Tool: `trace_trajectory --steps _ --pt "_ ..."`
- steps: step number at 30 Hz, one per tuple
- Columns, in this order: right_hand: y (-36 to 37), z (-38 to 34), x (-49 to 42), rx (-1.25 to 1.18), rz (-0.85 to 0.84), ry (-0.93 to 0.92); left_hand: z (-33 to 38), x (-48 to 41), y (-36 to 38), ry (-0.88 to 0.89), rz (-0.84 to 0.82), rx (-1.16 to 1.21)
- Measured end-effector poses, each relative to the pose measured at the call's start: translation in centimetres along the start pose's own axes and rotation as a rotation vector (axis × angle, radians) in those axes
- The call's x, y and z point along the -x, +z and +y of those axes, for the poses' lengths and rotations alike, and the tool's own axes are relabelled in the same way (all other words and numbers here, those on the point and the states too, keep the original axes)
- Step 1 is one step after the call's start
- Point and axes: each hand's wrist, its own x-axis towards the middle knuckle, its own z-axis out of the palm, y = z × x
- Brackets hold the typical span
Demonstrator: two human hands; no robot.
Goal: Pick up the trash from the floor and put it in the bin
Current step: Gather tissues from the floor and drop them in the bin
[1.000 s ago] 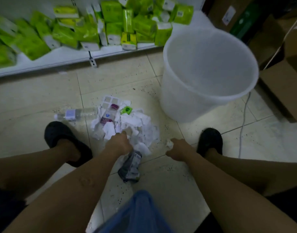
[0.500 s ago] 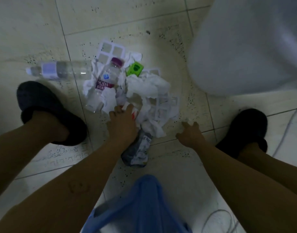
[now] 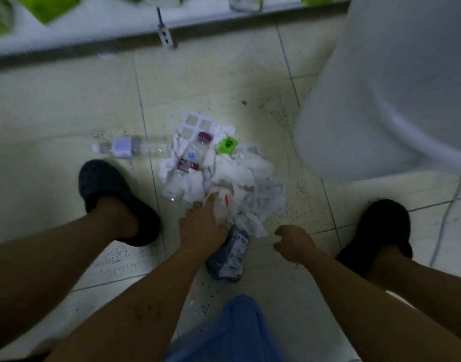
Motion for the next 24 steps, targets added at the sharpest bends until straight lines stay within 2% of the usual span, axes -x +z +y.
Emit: trace_trajectory --steps 4,12,18,24 --pt "-3.0 -2.6 4.5 0.002 0.105 -0.115 2.2 2.5 -5.2 0.005 -0.016 -0.069" --pt "-10.9 -5.3 14.8 -0.086 0.459 -0.365 7.0 9.7 -14.9 0.138 0.226 -0.113" --pt "-18.1 -4.5 21.7 -0.123 0.670 -0.406 12.6 14.5 -20.3 0.348 0.443 -0.027" --pt "-25.5 -0.7 25.5 -0.231 0.943 -0.364 20.2 15.9 -22.5 0.465 0.538 -0.004"
